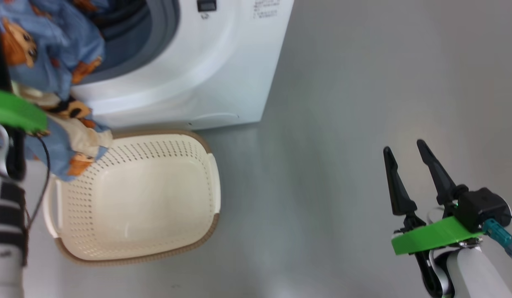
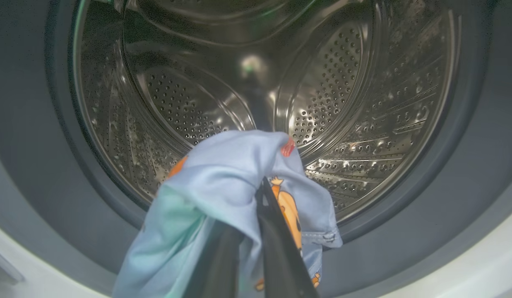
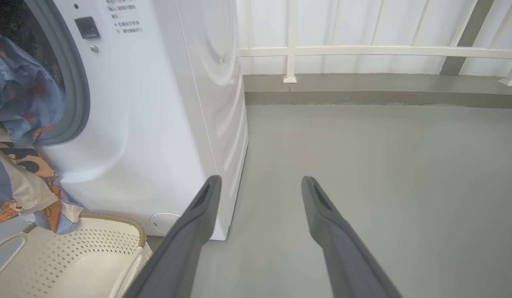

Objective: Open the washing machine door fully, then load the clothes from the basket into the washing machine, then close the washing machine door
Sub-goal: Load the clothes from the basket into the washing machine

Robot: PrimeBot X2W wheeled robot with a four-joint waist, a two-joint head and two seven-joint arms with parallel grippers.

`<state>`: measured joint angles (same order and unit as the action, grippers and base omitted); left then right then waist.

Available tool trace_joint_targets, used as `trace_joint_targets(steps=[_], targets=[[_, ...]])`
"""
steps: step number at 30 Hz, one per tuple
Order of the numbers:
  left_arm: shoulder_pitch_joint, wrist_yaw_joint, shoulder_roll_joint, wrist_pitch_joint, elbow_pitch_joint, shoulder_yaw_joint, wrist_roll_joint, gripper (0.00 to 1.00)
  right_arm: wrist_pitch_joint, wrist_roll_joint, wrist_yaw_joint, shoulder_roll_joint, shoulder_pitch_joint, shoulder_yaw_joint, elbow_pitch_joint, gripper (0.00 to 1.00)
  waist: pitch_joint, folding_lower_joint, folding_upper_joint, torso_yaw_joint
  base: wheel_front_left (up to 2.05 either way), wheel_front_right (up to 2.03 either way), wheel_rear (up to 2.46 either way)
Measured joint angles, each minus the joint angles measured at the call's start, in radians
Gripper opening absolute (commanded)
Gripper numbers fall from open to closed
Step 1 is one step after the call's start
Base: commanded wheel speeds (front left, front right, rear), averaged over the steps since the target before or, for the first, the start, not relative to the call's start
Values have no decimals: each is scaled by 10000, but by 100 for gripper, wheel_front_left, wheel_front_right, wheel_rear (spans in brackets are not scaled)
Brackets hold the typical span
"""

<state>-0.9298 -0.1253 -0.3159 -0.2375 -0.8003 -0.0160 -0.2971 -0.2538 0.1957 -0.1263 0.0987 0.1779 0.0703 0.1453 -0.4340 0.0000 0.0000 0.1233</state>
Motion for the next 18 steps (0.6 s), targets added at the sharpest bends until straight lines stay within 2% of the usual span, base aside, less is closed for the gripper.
trace_joint_targets(steps=[8, 18], targets=[[-2109, 46, -63, 278, -2056, -259, 263, 0, 0, 0, 0, -81, 556, 194, -6, 100, -871, 0, 0, 309, 0, 0, 0], [-3924, 113, -376, 573, -3833, -617, 466, 0, -2, 0, 0, -224, 998, 439, -44, 100, -1672, 0, 0, 718, 0, 0, 0]])
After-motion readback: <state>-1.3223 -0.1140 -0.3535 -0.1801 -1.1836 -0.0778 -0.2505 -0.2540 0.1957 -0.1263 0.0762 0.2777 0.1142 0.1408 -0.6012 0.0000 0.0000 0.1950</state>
